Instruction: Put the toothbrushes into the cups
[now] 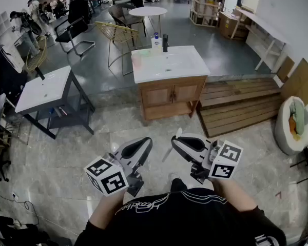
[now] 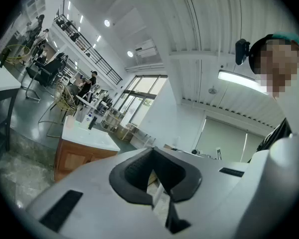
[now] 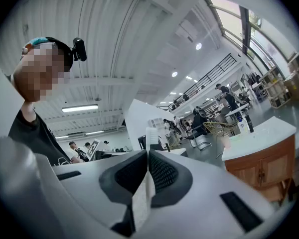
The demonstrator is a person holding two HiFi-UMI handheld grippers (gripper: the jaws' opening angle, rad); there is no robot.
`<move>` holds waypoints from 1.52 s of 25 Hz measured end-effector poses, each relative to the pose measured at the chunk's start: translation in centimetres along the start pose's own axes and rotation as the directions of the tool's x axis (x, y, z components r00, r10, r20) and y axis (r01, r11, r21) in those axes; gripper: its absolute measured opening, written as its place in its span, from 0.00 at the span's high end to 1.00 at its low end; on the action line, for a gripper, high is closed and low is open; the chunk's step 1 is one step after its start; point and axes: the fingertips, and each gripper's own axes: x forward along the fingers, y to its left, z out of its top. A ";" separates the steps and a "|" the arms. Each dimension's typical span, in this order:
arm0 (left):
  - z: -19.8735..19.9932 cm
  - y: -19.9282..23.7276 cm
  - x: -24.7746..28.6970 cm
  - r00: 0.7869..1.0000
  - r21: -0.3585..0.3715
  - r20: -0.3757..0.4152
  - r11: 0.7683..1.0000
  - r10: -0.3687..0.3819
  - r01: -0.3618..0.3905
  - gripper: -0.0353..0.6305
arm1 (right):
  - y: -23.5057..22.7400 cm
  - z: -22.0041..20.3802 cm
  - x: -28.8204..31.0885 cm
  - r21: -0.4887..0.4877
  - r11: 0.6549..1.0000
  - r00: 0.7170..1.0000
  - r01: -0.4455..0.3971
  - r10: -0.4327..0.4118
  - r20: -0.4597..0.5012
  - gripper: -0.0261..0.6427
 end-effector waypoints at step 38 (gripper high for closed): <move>2.3 8.0 23.3 0.985 0.017 -0.118 0.992 0.128 -0.127 0.94 | -23.0 6.4 -1.7 0.043 0.991 0.989 -0.129 0.132 -0.068 0.91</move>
